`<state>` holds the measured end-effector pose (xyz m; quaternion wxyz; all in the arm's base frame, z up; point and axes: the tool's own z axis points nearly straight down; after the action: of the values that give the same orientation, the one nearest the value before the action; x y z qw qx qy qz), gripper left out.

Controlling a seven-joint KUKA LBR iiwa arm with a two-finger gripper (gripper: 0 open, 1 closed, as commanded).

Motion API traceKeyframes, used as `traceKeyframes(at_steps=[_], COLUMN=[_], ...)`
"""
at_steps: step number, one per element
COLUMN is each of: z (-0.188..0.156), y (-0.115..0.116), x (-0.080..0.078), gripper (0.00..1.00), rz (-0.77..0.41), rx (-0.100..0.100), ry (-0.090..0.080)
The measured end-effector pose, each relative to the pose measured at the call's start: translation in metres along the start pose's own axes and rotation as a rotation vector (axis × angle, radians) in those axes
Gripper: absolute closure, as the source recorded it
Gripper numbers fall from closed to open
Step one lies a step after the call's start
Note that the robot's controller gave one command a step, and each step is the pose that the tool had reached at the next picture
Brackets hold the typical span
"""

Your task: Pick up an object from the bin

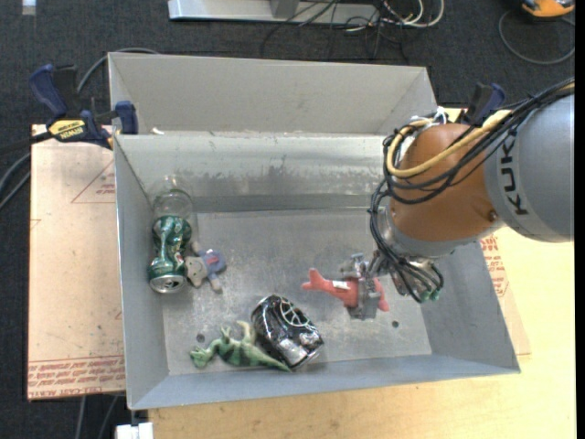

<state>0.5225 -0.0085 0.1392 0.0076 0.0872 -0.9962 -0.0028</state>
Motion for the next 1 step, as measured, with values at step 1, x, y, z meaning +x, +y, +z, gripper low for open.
traceKeyframes(at_steps=[1], z=[-0.0163], y=[-0.0001], x=[-0.0015], gripper=[1.0], rz=[0.0], rx=[0.001], ry=[-0.006])
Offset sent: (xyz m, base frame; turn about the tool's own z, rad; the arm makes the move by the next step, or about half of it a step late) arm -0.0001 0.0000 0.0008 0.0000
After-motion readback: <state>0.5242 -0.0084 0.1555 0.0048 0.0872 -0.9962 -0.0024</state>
